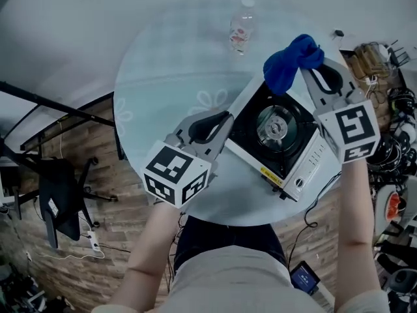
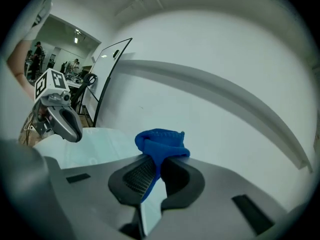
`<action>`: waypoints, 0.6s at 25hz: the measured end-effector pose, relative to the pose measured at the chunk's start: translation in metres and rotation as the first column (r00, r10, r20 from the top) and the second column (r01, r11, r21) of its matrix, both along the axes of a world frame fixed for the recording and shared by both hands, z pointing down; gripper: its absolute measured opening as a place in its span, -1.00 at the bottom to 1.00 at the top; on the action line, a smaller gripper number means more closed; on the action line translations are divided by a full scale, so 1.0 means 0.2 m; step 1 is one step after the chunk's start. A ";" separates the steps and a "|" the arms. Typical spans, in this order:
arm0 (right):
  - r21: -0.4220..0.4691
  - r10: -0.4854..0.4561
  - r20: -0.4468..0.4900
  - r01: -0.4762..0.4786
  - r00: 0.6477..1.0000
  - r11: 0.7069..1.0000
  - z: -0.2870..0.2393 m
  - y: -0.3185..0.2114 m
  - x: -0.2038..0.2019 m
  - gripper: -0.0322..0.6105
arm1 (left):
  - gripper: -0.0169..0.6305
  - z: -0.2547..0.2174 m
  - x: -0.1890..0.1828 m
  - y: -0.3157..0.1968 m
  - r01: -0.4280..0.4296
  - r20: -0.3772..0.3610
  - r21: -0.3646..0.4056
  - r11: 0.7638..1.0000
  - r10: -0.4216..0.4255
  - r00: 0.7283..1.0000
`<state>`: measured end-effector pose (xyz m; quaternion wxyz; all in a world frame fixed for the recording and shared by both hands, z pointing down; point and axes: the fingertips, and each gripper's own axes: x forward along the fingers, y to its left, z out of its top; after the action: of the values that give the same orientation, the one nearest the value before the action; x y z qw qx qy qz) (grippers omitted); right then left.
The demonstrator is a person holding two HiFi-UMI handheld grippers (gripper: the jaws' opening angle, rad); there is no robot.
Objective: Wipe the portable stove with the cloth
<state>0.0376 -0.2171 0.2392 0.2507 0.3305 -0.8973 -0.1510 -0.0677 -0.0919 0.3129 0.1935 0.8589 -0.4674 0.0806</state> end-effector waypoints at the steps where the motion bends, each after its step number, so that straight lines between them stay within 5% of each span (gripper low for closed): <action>1: 0.005 0.002 0.010 -0.002 1.000 1.000 -0.04 0.04 0.01 -0.76 | -0.83 -0.04 0.00 0.01 -0.005 -0.003 0.020 1.000 0.005 1.000; 15: 0.033 0.062 0.178 -0.069 0.982 0.997 -0.33 0.52 0.10 -0.76 | -0.83 -0.37 0.09 0.11 -0.081 -0.029 0.178 0.981 0.088 0.996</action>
<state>0.0585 -0.1135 0.1739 0.1682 0.3766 -0.9017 -0.1300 -0.0490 -0.0693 0.2396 0.1216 0.8930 -0.4322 0.0315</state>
